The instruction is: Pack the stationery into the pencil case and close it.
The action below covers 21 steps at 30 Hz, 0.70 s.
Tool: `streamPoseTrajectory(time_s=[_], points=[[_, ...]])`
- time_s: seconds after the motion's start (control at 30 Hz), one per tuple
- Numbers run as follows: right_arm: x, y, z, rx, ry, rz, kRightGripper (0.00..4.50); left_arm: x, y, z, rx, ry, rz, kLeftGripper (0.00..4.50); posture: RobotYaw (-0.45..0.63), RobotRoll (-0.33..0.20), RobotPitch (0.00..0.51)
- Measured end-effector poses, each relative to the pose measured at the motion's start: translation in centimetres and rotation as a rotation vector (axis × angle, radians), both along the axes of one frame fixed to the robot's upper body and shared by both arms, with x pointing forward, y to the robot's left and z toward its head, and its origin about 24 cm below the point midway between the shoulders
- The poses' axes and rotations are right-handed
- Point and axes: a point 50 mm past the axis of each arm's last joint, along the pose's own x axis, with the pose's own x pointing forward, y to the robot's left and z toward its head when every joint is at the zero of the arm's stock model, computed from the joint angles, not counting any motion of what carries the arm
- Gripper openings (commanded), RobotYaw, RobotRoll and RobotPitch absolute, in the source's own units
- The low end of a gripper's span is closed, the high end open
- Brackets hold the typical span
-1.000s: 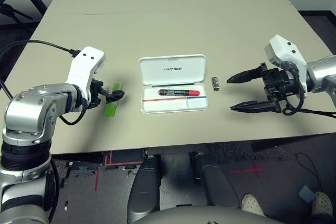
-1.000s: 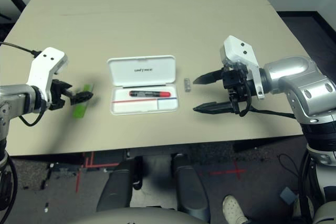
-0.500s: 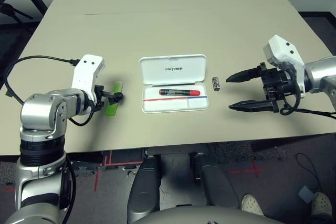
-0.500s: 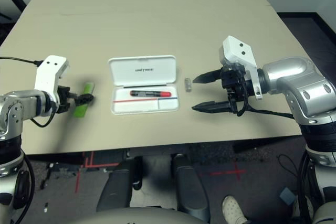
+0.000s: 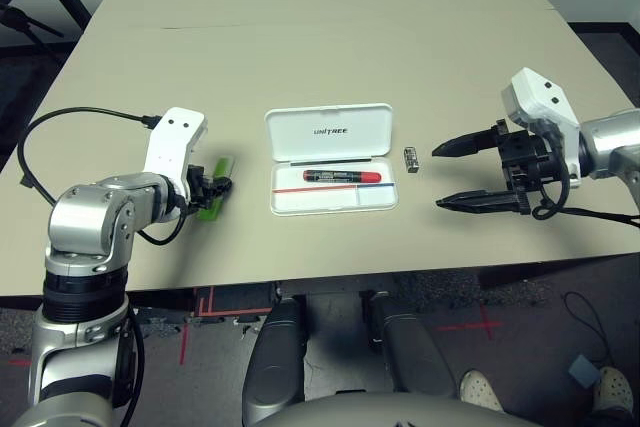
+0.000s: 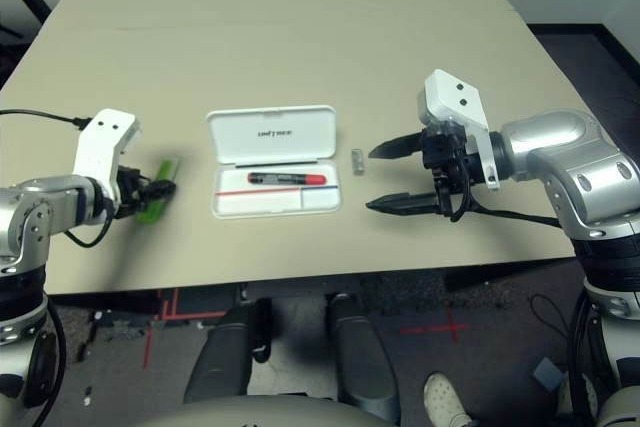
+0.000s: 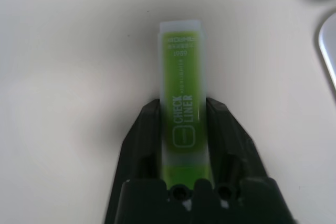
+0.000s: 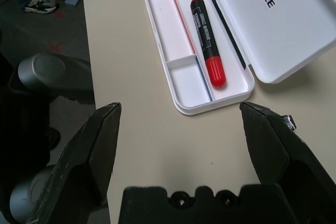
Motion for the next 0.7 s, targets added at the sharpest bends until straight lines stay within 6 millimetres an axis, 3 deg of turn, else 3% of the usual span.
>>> streamPoseTrajectory(time_s=[0.27, 0.4, 0.5, 0.7], points=[[0.1, -0.1, 0.0, -0.005, -0.013, -0.01, 4.5, -0.6, 0.0, 1.0, 0.081, 0.023, -0.188, 1.07, 0.0, 0.0, 0.213], [0.1, -0.1, 0.0, -0.005, -0.014, -0.011, 4.5, -0.7, 0.0, 3.2, 0.147, -0.061, -0.393, 1.07, 0.0, 0.0, 0.213], [0.2, -0.2, 0.0, -0.004, -0.013, -0.014, 4.5, -0.9, -0.8, 4.5, 0.163, -0.127, -0.56, 1.07, 0.0, 0.0, 0.212], [0.3, -0.2, -0.3, -0.023, -0.017, -0.019, 4.5, -1.4, -3.4, 4.8, 0.158, -0.159, -0.839, 1.07, 0.0, 0.0, 0.212]])
